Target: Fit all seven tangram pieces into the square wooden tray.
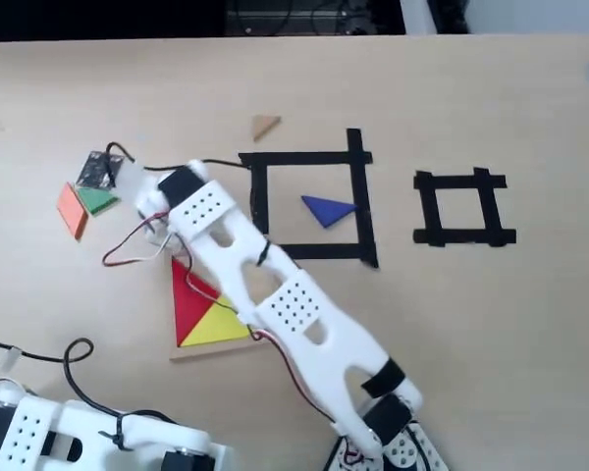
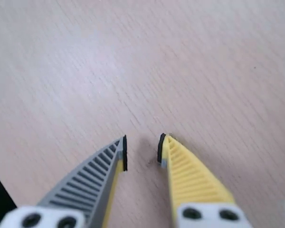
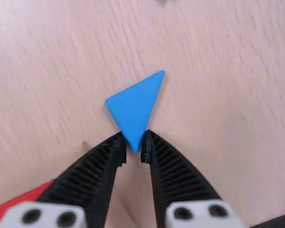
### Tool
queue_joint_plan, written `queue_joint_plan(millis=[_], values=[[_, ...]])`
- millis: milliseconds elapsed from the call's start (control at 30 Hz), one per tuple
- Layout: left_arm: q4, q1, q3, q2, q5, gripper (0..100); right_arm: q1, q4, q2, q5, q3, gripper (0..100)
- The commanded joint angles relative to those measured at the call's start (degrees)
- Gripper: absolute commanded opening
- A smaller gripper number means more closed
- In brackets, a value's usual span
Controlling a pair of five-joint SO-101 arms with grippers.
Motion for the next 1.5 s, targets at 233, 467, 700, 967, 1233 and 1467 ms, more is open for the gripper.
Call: queue_joint_plan(millis=[233,467,700,967,1233,1467], values=[[-0.53,1.01,-0.22,-0.44,-0.7,14,8.53,2.64,-1.89,2.55,0.04,7.4],[-0.7,1.01,-0.22,-0.44,-0.7,14,11.78,11.25,-2.07,6.42,-2.51,7.4],[-0.79,1.01,-0.22,-0.44,-0.7,14,11.96,14.77,-2.07,6.15,-14.99,7.8],[-0.53,1.01,-0.04,-0.44,-0.79,14,6.59,11.52,-1.89,0.79,-14.81,20.2],[-0.88,1.36,0.4,-0.44,-0.79,14,5.71,-4.13,0.22,-0.7,-11.82,23.6],[-0.88,1.01,0.48,-0.44,-0.79,14,4.22,-10.11,2.95,-2.64,-9.8,23.4]])
